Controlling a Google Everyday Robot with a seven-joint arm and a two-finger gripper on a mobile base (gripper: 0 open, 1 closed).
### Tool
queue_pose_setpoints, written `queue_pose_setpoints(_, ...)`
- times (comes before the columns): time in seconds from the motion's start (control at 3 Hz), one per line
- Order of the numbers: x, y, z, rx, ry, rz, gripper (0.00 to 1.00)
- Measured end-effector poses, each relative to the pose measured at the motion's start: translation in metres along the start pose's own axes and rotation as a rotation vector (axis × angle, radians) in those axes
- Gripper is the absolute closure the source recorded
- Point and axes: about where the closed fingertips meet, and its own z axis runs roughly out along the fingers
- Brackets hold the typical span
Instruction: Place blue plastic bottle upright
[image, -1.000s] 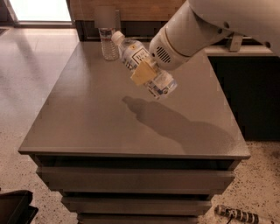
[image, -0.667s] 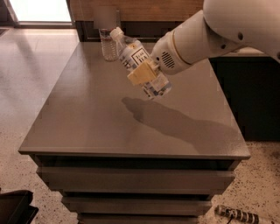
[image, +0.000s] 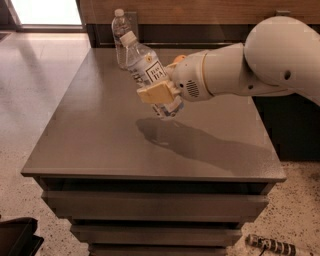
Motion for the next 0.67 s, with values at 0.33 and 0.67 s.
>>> queue_pose_setpoints(0.33, 0.0054, 0.0033, 0.0065, 0.000, -0.111, -0.050, 1.00)
queue_pose_setpoints(0.67, 0.0148, 0.0030, 0.0161, -0.002, -0.181, -0.068, 1.00)
